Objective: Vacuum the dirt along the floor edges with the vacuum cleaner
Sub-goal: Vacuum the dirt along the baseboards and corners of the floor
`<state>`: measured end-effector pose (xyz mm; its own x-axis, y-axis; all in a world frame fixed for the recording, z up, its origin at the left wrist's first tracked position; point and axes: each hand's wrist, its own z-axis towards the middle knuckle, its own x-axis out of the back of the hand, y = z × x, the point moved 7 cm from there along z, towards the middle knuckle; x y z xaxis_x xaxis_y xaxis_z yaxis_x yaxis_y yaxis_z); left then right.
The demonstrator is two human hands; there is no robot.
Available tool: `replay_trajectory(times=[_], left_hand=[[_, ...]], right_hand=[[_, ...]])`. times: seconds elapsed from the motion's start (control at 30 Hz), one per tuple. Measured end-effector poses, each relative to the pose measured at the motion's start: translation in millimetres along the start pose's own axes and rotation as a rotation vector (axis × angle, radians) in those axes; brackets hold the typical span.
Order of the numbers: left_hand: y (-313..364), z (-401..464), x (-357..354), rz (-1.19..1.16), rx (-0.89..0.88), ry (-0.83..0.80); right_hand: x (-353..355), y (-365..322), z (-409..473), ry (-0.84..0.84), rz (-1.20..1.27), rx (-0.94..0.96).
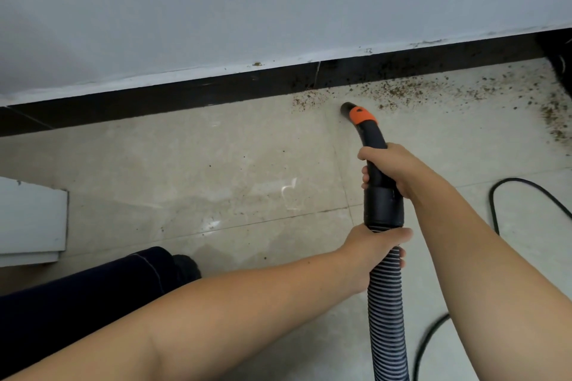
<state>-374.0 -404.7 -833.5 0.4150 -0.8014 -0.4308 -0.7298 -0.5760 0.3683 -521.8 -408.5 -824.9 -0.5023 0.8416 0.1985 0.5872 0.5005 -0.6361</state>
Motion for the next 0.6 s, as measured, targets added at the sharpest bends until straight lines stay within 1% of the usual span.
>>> replay_trajectory(times=[0.1, 0.23, 0.37, 0.5, 0.6], left_hand=[[-6, -2, -11, 0.017, 0.013, -0.031], [-15, -7, -14, -0.045, 0.024, 0.001], [-8, -9, 6, -0.077, 0.003, 0.057], [-4, -9, 29, -0.109, -0.025, 0.125], [-3, -9, 46, -0.122, -0.038, 0.155]], right_hand=[[13, 6, -5, 0.011, -0.002, -0.021], [-1, 6, -11, -0.083, -0.068, -0.027], [-27, -3, -9, -0.124, -0.058, 0.002], [-61, -9, -3, -0.174, -0.097, 0.030], [-79, -10, 1, -0.169, -0.095, 0.054]])
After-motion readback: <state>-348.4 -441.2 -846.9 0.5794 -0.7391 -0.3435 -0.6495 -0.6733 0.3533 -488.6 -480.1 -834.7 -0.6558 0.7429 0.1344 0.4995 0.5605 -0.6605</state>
